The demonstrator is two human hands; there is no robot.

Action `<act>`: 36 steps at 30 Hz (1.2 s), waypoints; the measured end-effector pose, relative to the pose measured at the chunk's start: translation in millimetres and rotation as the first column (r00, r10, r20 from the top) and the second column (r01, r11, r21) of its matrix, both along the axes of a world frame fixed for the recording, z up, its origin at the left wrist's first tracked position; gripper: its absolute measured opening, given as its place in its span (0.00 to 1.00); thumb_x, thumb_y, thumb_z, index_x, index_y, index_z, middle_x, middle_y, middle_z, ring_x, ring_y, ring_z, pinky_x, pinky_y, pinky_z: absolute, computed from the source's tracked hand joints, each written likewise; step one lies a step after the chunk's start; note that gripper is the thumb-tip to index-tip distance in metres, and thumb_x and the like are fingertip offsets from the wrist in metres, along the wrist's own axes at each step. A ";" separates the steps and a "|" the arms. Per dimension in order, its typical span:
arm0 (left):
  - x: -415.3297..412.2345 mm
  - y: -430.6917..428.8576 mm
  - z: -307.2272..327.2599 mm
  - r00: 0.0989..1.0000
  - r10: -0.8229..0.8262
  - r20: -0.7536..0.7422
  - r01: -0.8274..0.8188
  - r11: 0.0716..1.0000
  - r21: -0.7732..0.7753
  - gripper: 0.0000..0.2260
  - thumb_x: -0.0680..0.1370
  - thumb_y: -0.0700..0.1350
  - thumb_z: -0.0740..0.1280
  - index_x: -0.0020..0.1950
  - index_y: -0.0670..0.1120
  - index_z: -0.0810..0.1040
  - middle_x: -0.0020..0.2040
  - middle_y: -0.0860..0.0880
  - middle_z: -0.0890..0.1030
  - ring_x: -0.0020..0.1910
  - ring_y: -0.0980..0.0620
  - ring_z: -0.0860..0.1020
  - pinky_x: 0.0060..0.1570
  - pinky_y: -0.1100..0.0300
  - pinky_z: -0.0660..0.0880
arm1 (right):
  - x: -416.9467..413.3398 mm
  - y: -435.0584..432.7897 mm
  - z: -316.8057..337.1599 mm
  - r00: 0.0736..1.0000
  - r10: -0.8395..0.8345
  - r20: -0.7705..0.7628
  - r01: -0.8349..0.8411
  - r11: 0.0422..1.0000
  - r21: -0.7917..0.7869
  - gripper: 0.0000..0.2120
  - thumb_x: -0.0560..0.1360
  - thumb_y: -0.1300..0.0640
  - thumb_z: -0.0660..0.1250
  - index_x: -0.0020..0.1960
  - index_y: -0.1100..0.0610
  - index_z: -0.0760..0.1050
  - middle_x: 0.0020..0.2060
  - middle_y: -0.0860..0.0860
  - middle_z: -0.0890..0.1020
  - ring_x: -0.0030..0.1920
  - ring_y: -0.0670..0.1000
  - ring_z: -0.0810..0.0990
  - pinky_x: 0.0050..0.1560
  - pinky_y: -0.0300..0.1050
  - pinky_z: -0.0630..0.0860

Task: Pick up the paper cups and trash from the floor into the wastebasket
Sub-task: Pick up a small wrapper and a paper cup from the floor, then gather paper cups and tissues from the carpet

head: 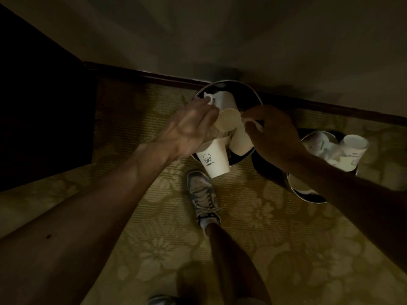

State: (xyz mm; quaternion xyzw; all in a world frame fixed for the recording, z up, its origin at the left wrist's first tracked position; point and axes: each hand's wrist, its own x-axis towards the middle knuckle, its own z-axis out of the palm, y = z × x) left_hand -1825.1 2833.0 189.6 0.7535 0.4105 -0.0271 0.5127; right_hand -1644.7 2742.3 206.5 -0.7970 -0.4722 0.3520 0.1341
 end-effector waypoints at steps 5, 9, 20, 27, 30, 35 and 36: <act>-50.9 -10.2 107.5 0.985 -0.032 -0.170 0.071 0.971 0.230 0.15 0.83 0.55 0.57 0.41 0.52 0.75 0.35 0.53 0.75 0.36 0.55 0.74 0.33 0.56 0.68 | -51.9 -26.9 89.0 0.994 0.070 -0.088 -0.067 0.997 0.036 0.04 0.76 0.56 0.69 0.49 0.55 0.75 0.42 0.50 0.81 0.42 0.48 0.79 0.42 0.42 0.74; -130.1 -34.0 247.9 0.942 -0.077 -0.328 0.217 0.884 0.415 0.14 0.80 0.56 0.57 0.45 0.52 0.78 0.39 0.50 0.79 0.40 0.48 0.78 0.38 0.56 0.71 | -120.2 -57.3 190.0 0.954 0.283 -0.102 -0.264 0.950 0.164 0.08 0.74 0.55 0.71 0.43 0.54 0.72 0.33 0.49 0.77 0.35 0.46 0.75 0.35 0.36 0.68; -456.3 -365.9 633.8 0.826 0.281 -0.489 0.119 0.761 0.638 0.12 0.75 0.60 0.52 0.41 0.54 0.65 0.39 0.51 0.73 0.44 0.45 0.78 0.38 0.54 0.71 | -441.8 -248.1 511.3 0.480 0.877 -0.026 -0.770 0.435 0.466 0.09 0.75 0.43 0.64 0.50 0.46 0.70 0.41 0.42 0.75 0.41 0.39 0.74 0.37 0.33 0.68; -604.1 -629.5 695.7 0.459 0.835 -0.303 -0.363 0.487 0.794 0.16 0.75 0.60 0.51 0.38 0.51 0.67 0.36 0.52 0.77 0.38 0.48 0.77 0.34 0.54 0.70 | -618.8 -379.8 591.0 -0.039 0.989 0.140 -0.920 -0.090 0.382 0.09 0.77 0.42 0.63 0.45 0.40 0.62 0.37 0.38 0.69 0.37 0.39 0.71 0.35 0.32 0.63; -636.2 -712.7 671.0 0.204 0.948 -0.245 -0.576 0.319 0.753 0.16 0.78 0.59 0.54 0.36 0.51 0.67 0.31 0.56 0.71 0.32 0.56 0.71 0.29 0.61 0.62 | -672.3 -420.1 589.5 -0.217 0.968 0.128 -0.919 -0.247 0.309 0.09 0.77 0.43 0.64 0.43 0.38 0.63 0.39 0.36 0.70 0.40 0.37 0.72 0.36 0.32 0.69; -661.3 -807.0 603.4 -0.134 0.974 -0.184 -0.812 -0.001 0.583 0.14 0.80 0.58 0.56 0.37 0.54 0.71 0.32 0.56 0.74 0.32 0.62 0.73 0.32 0.64 0.68 | -754.9 -476.2 557.6 -0.420 0.908 0.007 -0.893 -0.414 0.178 0.05 0.75 0.45 0.65 0.49 0.42 0.70 0.42 0.39 0.75 0.43 0.41 0.76 0.44 0.39 0.77; -667.4 -818.8 591.7 -0.180 0.965 -0.189 -0.833 -0.048 0.551 0.15 0.80 0.58 0.57 0.37 0.53 0.72 0.31 0.56 0.75 0.32 0.61 0.74 0.33 0.61 0.72 | -772.6 -486.5 549.7 -0.444 0.896 -0.007 -0.885 -0.437 0.158 0.06 0.75 0.47 0.66 0.49 0.41 0.69 0.41 0.39 0.76 0.42 0.41 0.76 0.43 0.40 0.76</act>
